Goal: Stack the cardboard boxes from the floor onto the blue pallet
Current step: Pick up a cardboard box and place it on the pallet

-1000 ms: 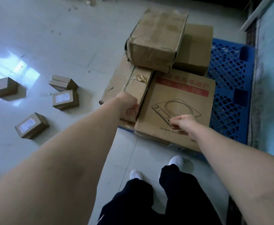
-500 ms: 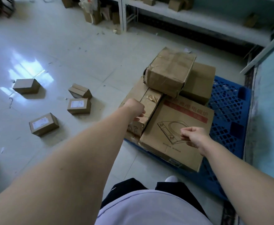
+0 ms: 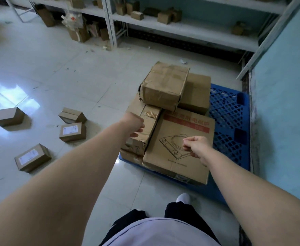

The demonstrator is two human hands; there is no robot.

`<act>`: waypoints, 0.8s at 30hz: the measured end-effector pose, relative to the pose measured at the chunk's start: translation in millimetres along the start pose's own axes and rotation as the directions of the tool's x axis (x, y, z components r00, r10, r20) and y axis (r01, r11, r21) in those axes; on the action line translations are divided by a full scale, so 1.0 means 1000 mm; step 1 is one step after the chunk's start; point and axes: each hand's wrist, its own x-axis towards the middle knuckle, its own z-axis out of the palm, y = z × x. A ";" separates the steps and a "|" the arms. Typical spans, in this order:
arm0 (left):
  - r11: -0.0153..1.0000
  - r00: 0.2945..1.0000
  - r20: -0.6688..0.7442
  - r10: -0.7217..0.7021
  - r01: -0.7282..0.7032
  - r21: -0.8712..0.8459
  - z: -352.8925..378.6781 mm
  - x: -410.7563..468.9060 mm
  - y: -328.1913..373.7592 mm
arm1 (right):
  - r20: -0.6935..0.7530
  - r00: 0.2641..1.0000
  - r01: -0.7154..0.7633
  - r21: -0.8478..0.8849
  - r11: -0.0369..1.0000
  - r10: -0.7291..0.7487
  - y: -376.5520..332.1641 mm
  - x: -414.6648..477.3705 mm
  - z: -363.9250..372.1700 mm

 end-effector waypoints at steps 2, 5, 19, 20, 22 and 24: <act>0.999 0.999 0.016 0.032 -0.033 0.035 0.003 -0.005 0.003 | -0.011 1.000 0.011 0.018 1.000 -0.011 0.001 -0.004 -0.003; 0.992 0.996 0.025 0.090 -0.092 0.090 0.007 -0.014 0.010 | -0.014 0.999 0.029 0.031 0.999 -0.029 0.004 -0.011 -0.010; 0.958 0.987 -0.016 0.163 -0.154 0.240 0.029 -0.063 0.053 | -0.008 0.996 0.093 0.090 0.992 -0.092 0.009 -0.028 -0.085; 0.960 0.988 -0.022 0.152 -0.143 0.243 0.034 -0.064 0.054 | -0.003 0.996 0.094 0.093 0.991 -0.094 0.009 -0.029 -0.091; 0.965 0.990 -0.046 0.135 -0.121 0.232 0.043 -0.068 0.056 | 0.005 0.995 0.098 0.092 0.991 -0.099 0.010 -0.030 -0.102; 0.972 0.992 -0.067 0.111 -0.094 0.217 0.052 -0.071 0.058 | 0.013 0.994 0.109 0.086 0.990 -0.111 0.010 -0.028 -0.111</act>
